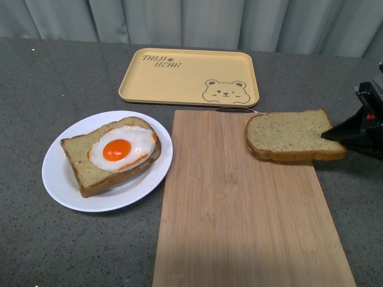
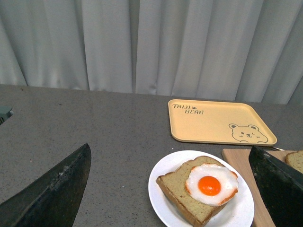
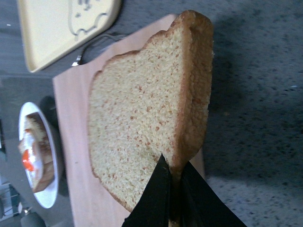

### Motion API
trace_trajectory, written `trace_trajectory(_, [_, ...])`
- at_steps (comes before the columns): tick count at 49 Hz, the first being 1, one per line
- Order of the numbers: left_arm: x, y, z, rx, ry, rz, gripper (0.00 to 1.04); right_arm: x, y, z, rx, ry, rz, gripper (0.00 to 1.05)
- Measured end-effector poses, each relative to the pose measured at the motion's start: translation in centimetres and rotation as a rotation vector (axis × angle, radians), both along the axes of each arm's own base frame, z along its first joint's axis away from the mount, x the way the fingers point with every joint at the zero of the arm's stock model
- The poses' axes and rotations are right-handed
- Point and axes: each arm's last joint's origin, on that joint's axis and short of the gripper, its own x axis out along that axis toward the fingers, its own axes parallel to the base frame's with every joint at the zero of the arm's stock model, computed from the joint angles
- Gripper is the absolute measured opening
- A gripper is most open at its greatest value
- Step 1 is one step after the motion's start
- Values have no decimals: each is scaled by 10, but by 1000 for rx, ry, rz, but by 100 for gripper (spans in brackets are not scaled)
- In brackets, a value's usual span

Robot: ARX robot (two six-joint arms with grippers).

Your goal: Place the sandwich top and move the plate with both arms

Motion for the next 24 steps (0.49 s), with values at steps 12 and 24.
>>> trace_trajectory(12, [0,0,0,0,0,0,98,-6,50,59,172,-229,262,2])
trace_trajectory(24, [0,0,0,0,0,0,98,14,121,58,173,-239,508,2])
